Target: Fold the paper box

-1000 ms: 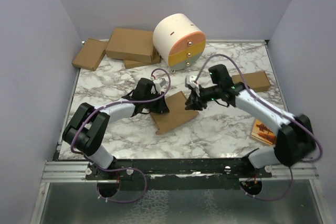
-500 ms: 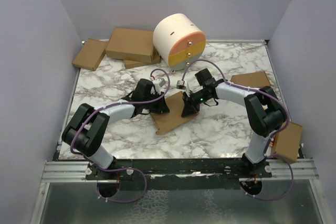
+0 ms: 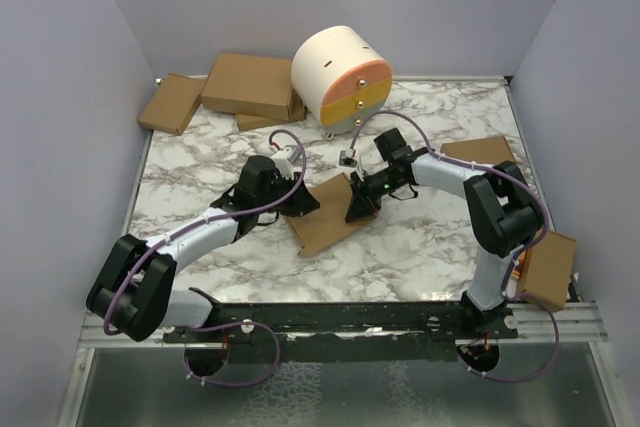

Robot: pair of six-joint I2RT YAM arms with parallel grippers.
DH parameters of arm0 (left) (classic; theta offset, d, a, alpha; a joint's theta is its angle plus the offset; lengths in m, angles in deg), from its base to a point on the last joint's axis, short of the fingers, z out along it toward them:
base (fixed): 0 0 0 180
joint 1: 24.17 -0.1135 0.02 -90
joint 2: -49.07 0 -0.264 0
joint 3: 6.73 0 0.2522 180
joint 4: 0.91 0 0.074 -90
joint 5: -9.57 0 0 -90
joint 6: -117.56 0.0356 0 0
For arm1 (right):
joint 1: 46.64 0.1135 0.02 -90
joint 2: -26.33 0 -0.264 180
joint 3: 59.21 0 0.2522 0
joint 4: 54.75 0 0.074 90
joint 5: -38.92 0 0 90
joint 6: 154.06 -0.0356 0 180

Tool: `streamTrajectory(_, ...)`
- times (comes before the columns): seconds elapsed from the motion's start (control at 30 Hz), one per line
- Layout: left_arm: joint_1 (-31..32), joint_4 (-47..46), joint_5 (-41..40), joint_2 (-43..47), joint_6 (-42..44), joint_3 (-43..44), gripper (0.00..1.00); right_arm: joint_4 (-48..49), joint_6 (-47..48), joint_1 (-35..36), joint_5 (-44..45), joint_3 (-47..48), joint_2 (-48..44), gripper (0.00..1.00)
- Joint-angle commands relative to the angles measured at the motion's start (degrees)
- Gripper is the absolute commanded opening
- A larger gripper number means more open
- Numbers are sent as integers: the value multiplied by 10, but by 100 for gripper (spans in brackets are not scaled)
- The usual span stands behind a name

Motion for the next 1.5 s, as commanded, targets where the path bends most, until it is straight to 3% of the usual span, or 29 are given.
streamTrajectory(0.0, -3, -29, 4, 7, -34, -40, 18, -21, 30, -8, -87, 27, -33, 17)
streamTrajectory(0.17, -3, -57, -5, -21, -44, -81, 18, 11, -5, -43, -133, 23, -61, 26)
streamTrajectory(0.33, -3, -63, -16, -24, -42, -82, 17, 82, -81, -103, -84, -7, -56, 43)
streamTrajectory(0.6, -3, -59, -71, 70, -24, -93, 19, 99, -140, -127, -14, 16, 21, 47)
streamTrajectory(0.7, -3, -63, -108, 110, -23, -116, 26, 100, -144, -127, -16, 22, 42, 47)
streamTrajectory(0.83, -4, -82, -147, 162, -42, -157, 44, 94, -150, -127, -28, 26, 65, 45)
streamTrajectory(0.97, -4, -84, -170, 194, -61, -183, 61, 95, -155, -127, -30, 24, 80, 37)
streamTrajectory(1.23, -6, -66, -189, 223, -127, -218, 72, 99, -175, -131, -16, 19, 98, 21)
streamTrajectory(1.47, -8, -101, -193, 278, -212, -276, 86, 111, -200, -149, -21, 8, 105, 14)
